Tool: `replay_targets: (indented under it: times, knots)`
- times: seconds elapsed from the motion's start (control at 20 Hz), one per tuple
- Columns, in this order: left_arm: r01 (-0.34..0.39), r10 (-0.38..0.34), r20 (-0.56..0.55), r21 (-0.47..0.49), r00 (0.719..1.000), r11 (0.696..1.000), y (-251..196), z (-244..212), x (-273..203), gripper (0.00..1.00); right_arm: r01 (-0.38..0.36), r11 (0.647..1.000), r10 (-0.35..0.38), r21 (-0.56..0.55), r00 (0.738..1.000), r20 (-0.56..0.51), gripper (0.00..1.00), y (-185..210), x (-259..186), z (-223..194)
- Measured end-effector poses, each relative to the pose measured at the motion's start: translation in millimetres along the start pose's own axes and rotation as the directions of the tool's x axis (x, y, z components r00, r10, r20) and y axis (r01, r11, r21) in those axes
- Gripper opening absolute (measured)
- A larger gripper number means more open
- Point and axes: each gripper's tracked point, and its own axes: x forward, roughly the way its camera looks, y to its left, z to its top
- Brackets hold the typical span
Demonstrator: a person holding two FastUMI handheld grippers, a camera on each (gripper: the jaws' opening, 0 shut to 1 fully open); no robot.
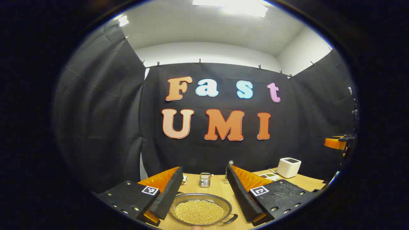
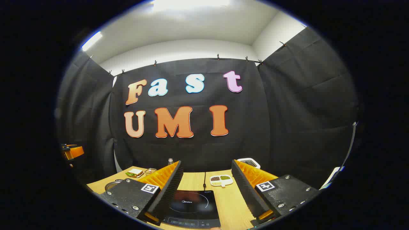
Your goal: First push the handle of the pot to place it horizontally, then grasp the pot with both hands and set it on the induction cooktop.
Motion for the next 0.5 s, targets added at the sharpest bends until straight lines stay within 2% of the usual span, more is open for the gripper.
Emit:
replay_targets:
  times: [0.15,0.35,0.4,0.45,0.5]
  knots:
    - [0.024,-0.024,-0.011,0.0,1.0,1.0,-12,-3,9,0.88,-0.003,1.0,0.003,0.001,1.0,0.004,0.95,-1,6,1]
    - [0.005,-0.005,-0.022,0.002,1.0,1.0,-13,-10,25,0.88,0.004,1.0,-0.004,-0.027,1.0,0.023,0.95,-2,18,2]
    - [-0.002,0.002,-0.026,0.003,1.0,1.0,-12,-11,27,0.88,0.001,0.999,0.0,-0.032,1.0,0.023,1.0,-1,20,1]
    - [-0.008,0.009,-0.032,0.009,0.999,1.0,-12,-14,30,0.88,-0.004,0.999,0.005,-0.033,1.0,0.02,0.95,1,23,0]
    - [-0.011,0.011,-0.033,0.014,0.999,1.0,-13,-14,31,0.88,-0.012,0.999,0.012,-0.031,1.0,0.016,1.0,2,25,0]
